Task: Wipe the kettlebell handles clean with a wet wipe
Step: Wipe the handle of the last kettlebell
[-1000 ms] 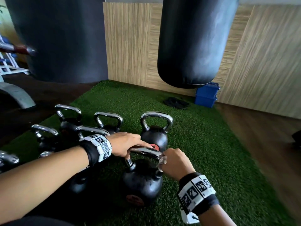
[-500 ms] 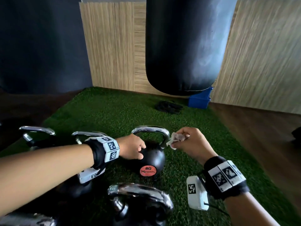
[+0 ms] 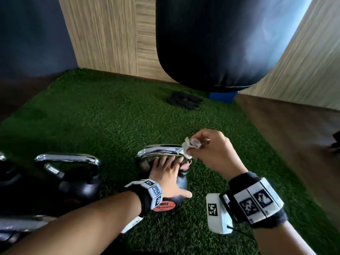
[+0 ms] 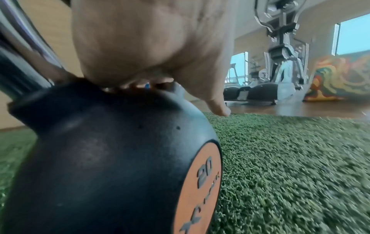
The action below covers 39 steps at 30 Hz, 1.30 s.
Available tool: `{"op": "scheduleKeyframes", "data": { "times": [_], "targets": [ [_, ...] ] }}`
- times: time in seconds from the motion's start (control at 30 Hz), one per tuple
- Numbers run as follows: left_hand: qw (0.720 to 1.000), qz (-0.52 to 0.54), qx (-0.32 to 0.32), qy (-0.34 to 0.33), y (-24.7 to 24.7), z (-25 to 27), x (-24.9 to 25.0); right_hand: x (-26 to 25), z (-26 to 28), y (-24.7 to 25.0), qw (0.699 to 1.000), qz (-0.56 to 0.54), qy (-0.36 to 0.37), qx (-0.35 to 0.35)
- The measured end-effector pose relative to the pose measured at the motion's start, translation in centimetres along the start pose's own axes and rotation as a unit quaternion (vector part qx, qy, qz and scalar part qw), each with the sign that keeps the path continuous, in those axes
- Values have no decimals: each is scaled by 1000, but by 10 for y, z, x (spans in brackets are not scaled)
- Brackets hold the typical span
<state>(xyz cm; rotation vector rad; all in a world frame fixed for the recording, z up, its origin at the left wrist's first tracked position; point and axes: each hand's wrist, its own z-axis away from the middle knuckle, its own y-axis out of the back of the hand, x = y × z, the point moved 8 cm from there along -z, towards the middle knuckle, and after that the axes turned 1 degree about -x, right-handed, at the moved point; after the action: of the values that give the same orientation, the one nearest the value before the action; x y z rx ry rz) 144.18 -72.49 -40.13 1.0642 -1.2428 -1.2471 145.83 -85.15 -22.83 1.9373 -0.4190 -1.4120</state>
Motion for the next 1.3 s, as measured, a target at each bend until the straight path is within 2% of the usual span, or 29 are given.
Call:
{"op": "scheduleKeyframes", "data": {
  "times": [0.1, 0.2, 0.4, 0.6, 0.8, 1.03, 1.1, 1.17, 1.23, 1.3],
  "targets": [
    [1000, -10, 27, 2, -2, -6, -1, -8, -3, -8, 1000, 5, 0, -20],
    [1000, 16, 11, -14, -4, -8, -4, -19, -5, -11, 999, 30, 13, -10],
    [996, 46, 41, -68, 5, -3, -3, -51, -1, -29, 992, 71, 100, 26],
    [988, 9, 111, -111, 8, 4, 2, -62, 5, -64, 973, 183, 131, -43],
    [989, 30, 95, -110, 3, 4, 2, -40, 13, -42, 986, 152, 72, 21],
    [987, 25, 116, -107, 5, 7, 1, -40, 12, -50, 981, 171, 88, 25],
    [987, 23, 115, -109, 5, 6, 1, -25, 20, -36, 983, 152, 81, 61],
    [988, 25, 109, -110, 4, 7, 2, 1, 27, -22, 988, 121, 37, 90],
    [988, 27, 110, -109, 4, 7, 3, 24, 28, -18, 993, 79, -5, 89],
    [988, 25, 112, -107, 4, 7, 3, 32, 25, -19, 994, 68, 1, 89]
  ]
}}
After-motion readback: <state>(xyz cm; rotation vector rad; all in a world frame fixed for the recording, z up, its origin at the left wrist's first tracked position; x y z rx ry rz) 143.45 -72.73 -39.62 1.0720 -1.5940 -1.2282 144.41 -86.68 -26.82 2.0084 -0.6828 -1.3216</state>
